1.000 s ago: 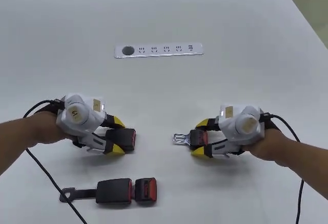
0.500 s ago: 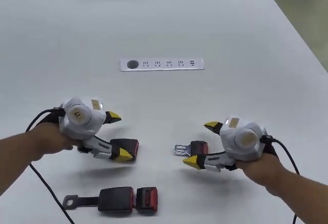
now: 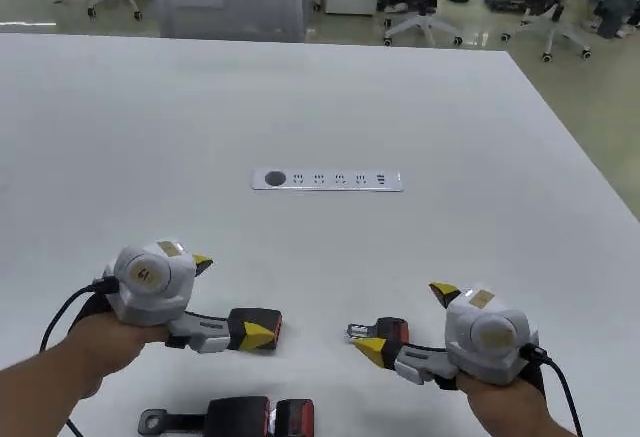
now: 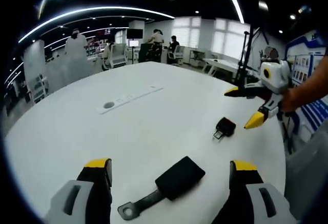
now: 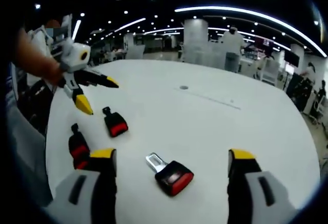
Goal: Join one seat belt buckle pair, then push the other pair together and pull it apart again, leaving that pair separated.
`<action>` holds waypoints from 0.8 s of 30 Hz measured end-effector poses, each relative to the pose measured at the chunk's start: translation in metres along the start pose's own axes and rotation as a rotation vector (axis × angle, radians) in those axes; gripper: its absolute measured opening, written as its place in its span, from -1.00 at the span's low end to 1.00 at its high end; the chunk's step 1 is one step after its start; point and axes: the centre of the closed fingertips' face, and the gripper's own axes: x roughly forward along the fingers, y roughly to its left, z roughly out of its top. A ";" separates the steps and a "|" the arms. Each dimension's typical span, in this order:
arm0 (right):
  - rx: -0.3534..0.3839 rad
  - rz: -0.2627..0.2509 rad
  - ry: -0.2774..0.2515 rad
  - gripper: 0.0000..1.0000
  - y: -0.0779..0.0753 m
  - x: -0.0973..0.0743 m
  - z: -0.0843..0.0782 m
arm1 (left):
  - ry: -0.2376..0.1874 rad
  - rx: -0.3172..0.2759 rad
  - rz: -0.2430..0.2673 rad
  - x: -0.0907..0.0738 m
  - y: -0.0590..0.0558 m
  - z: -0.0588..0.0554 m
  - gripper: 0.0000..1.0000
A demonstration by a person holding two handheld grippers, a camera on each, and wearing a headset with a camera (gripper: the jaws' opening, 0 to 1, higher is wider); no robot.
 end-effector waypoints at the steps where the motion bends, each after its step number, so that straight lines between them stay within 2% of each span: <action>1: 0.004 -0.005 -0.008 0.84 0.001 -0.004 0.002 | -0.008 -0.009 0.005 -0.003 -0.001 0.000 0.98; 3: 0.002 -0.015 -0.026 0.85 0.004 -0.011 0.007 | -0.029 -0.011 0.022 -0.014 -0.005 0.003 1.00; 9: -0.005 -0.025 -0.061 0.92 0.010 -0.030 0.015 | -0.045 -0.056 0.063 -0.042 -0.013 -0.006 1.00; 11: -0.009 -0.030 -0.074 0.93 0.012 -0.035 0.018 | -0.075 -0.066 0.061 -0.053 -0.018 -0.004 1.00; 16: -0.030 -0.024 -0.104 0.95 0.023 -0.052 0.026 | -0.087 -0.065 0.084 -0.076 -0.023 -0.010 1.00; 18: -0.051 -0.018 -0.108 0.96 0.028 -0.058 0.027 | -0.077 -0.041 0.088 -0.086 -0.027 -0.014 1.00; 20: -0.071 -0.021 -0.109 0.97 0.031 -0.065 0.026 | -0.090 -0.054 0.108 -0.097 -0.026 -0.014 1.00; 24: -0.066 -0.022 -0.131 0.99 0.036 -0.078 0.027 | -0.119 -0.061 0.130 -0.116 -0.031 -0.014 1.00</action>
